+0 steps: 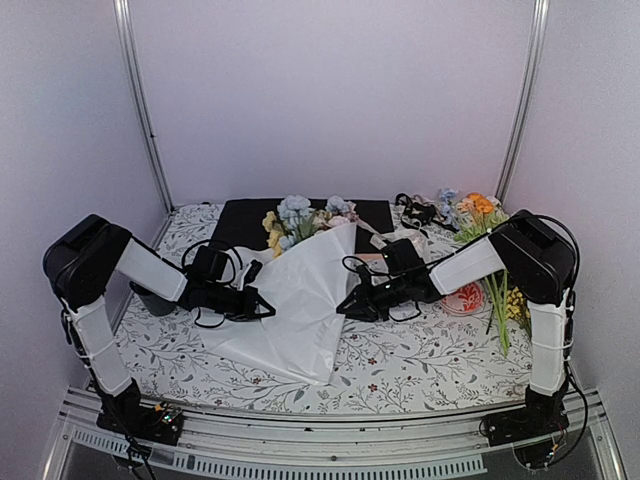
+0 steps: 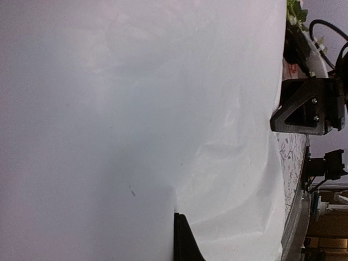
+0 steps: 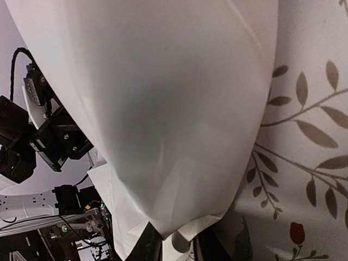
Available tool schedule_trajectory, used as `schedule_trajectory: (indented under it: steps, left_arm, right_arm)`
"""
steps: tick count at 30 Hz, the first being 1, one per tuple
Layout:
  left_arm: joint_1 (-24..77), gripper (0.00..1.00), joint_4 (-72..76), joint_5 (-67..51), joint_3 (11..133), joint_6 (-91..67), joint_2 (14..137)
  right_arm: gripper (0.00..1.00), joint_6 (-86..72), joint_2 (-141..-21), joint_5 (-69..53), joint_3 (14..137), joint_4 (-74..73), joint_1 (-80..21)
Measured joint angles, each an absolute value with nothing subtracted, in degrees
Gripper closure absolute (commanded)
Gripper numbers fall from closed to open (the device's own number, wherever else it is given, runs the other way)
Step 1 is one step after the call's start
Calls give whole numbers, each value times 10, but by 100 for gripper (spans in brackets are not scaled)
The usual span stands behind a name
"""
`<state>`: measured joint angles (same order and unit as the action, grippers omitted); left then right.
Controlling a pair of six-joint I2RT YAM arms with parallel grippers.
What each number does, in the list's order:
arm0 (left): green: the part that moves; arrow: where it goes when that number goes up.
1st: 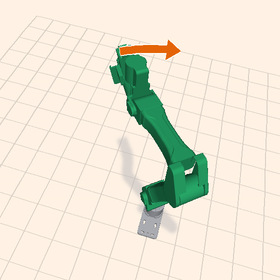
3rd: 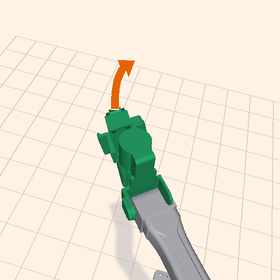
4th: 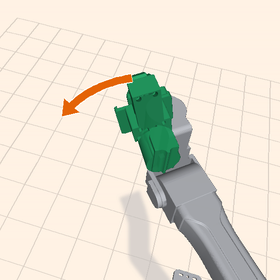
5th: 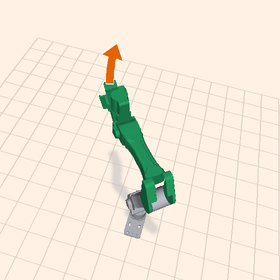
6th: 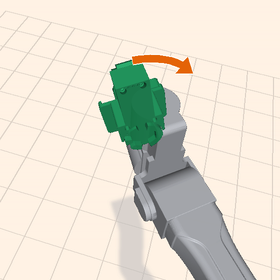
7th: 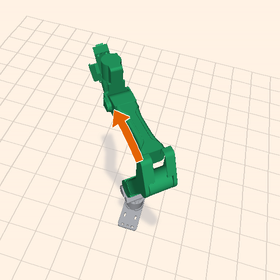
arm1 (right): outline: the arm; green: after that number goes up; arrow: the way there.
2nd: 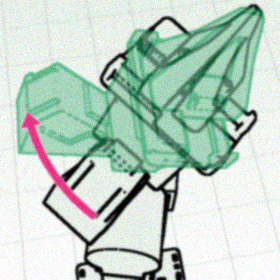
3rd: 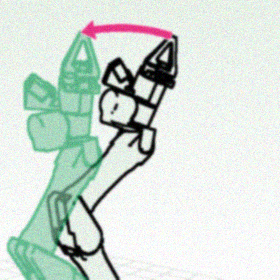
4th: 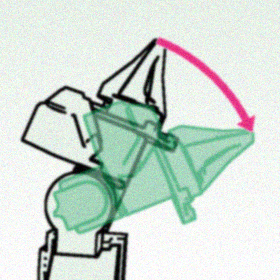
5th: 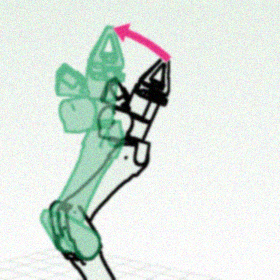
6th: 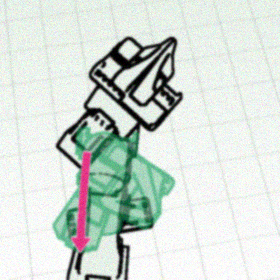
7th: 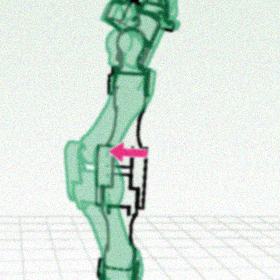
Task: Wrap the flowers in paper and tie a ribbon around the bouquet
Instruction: Press the fold line on the 2/3-folded wrapping paper.
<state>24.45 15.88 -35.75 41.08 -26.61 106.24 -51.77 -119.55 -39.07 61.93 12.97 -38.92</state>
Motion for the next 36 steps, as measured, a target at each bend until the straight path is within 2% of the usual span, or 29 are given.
schedule_trajectory:
  steps: [2,5,9,14,17,19,24,31,36]
  left_arm:
    - [244,100,159,-359,411,-266,1063]
    - [250,100,160,-359,411,-267,1063]
    - [269,100,168,-360,411,-275,1065]
    - [303,100,183,-370,411,-292,1072]
    - [310,100,188,-371,410,-301,1073]
    - [306,100,193,-364,405,-305,1071]
    - [294,100,195,-335,384,-320,1049]
    - [290,100,263,-315,338,-368,1036]
    - [290,100,284,-317,333,-379,1043]
  right_arm:
    - [80,-518,-1193,-390,614,134,-388]
    - [86,-517,-1178,-390,599,138,-383]
    - [85,-507,-1140,-390,562,132,-366]
    - [65,-459,-1103,-395,541,78,-341]
    - [63,-403,-1085,-395,543,24,-336]
    - [65,-365,-1069,-397,545,-11,-336]
    - [79,-296,-1063,-442,595,-38,-342]
    - [99,-274,-1155,-500,696,19,-368]
    - [100,-289,-1242,-484,756,39,-351]
